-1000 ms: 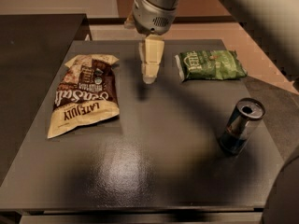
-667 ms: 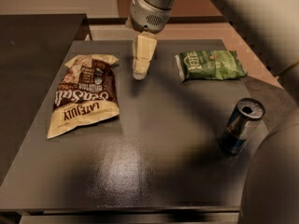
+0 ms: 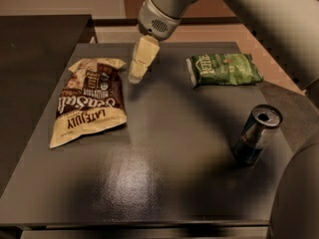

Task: Move brown chip bag near green jalapeno chip bag

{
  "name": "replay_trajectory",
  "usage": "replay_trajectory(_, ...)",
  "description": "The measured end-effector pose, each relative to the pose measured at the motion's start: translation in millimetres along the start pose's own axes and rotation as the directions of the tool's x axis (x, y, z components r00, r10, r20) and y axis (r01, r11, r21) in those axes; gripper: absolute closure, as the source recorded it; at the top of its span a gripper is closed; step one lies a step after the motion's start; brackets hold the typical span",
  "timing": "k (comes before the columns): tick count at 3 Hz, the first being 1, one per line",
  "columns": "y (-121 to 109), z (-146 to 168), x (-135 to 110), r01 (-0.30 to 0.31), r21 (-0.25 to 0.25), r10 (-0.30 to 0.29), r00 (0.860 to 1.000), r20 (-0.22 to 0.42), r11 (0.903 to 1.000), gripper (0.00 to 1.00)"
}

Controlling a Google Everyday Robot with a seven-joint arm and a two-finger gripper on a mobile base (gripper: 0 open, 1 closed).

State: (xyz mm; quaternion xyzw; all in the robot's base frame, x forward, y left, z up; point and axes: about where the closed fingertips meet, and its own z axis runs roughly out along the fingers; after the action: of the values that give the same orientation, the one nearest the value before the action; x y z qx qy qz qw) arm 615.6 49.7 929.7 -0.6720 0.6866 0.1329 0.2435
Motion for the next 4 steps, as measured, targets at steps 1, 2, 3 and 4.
replay_trajectory(1, 7.5, 13.4, -7.4, -0.034, -0.039, 0.038, 0.994, 0.101, 0.9987, 0.00)
replay_trajectory(2, 7.8, 14.3, -7.6, -0.035, -0.042, 0.040, 0.994, 0.103, 0.9985, 0.00)
replay_trajectory(3, 6.8, 22.7, -11.4, -0.051, -0.020, 0.053, 0.990, 0.129, 0.9985, 0.00)
replay_trajectory(4, 0.8, 40.6, -18.3, -0.099, 0.024, 0.094, 0.984, 0.149, 0.9948, 0.00)
